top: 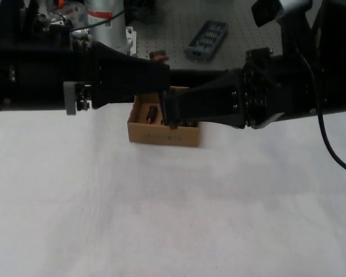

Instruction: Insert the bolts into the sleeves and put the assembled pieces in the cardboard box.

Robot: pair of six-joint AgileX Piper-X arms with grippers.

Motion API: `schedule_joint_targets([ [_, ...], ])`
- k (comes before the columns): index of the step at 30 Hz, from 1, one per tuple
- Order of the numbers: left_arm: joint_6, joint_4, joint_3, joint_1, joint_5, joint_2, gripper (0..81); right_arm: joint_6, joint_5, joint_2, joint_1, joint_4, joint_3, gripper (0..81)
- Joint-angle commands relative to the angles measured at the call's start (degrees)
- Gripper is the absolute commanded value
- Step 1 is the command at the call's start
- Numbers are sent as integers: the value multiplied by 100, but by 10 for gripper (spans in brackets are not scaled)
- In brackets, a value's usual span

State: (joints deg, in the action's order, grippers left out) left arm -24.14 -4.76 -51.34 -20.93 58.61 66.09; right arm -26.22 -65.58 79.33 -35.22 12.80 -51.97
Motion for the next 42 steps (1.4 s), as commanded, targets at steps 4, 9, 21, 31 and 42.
schedule_joint_targets([
  [4, -743, -178, 10, 26, 315, -23, 615, 14, 54, -85, 67, 188, -94, 28],
  [9, -832, -178, 10, 26, 137, -23, 571, 14, 54, -85, 67, 173, -94, 28],
  [21, -364, 766, 10, 731, -359, -508, 545, 147, 788, -61, 142, -219, -104, 28],
  [31, 1226, 4258, 10, 1316, -2098, -2035, 545, 147, 1508, 1503, 472, -937, -1412, 28],
  [42, 1240, 4848, 10, 1328, -2657, -3166, 545, 288, 2488, 4561, 875, -1956, -4715, 28],
])
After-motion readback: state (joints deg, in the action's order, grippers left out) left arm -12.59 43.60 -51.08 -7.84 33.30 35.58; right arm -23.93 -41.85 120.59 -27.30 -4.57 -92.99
